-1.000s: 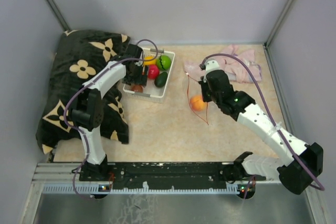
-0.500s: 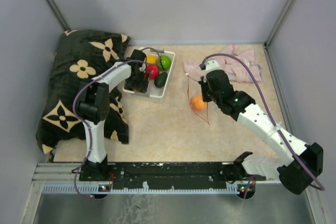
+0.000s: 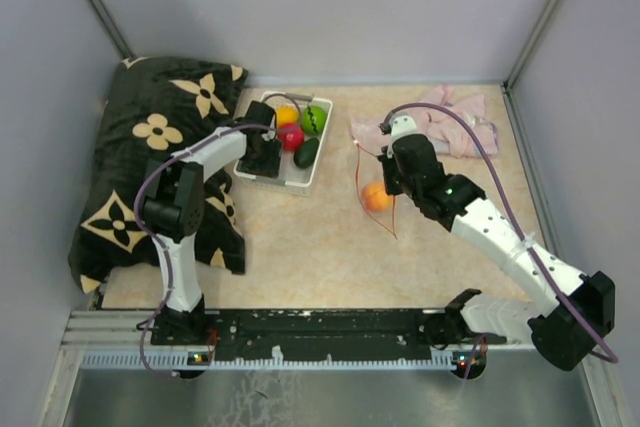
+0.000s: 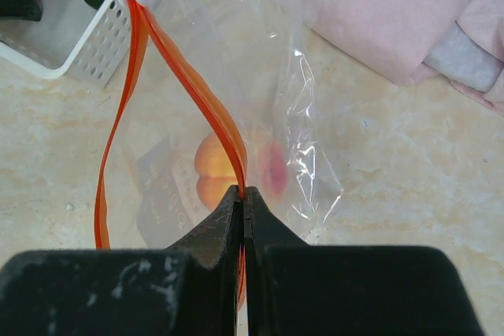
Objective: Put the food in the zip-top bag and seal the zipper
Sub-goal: Pick up the fake fruit from the bin, then place the fake fruit in the zipper food storage bag.
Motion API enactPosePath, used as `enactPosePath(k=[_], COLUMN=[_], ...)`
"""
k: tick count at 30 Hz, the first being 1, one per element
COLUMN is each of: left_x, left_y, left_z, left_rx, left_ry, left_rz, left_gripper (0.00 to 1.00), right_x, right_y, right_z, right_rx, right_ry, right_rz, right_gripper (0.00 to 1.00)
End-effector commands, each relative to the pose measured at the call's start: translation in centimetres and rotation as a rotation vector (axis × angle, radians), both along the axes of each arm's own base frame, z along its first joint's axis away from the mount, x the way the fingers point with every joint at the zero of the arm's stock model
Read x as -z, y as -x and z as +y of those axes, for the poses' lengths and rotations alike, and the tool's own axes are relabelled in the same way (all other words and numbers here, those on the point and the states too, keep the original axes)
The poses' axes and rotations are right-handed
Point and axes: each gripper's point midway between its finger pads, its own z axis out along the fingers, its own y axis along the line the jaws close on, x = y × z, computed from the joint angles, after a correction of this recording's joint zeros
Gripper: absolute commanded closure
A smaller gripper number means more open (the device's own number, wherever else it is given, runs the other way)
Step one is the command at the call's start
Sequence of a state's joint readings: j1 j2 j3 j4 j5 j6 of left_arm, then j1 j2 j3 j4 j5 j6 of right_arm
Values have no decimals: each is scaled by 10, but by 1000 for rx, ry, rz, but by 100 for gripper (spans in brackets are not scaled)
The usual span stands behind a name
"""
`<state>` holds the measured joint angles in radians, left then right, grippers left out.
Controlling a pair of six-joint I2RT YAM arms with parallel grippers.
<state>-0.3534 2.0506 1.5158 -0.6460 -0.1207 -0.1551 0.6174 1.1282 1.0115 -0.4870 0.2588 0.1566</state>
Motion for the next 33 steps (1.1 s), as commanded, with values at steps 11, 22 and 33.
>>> enactPosePath(k=[11, 22, 33], left_x=[-75, -36, -92], left_y=[-24, -18, -15], left_z=[-30, -39, -56], left_rx=[-18, -8, 84], left_ry=[301, 361, 458], left_rz=[-456, -454, -627], left_gripper=[65, 65, 66], right_x=[-17, -15, -13], right_y=[-6, -6, -7], right_z=[3, 4, 6], right_rx=[-11, -17, -22], right_ry=[-33, -34, -29], right_rz=[-60, -56, -44], right_gripper=[100, 100, 100])
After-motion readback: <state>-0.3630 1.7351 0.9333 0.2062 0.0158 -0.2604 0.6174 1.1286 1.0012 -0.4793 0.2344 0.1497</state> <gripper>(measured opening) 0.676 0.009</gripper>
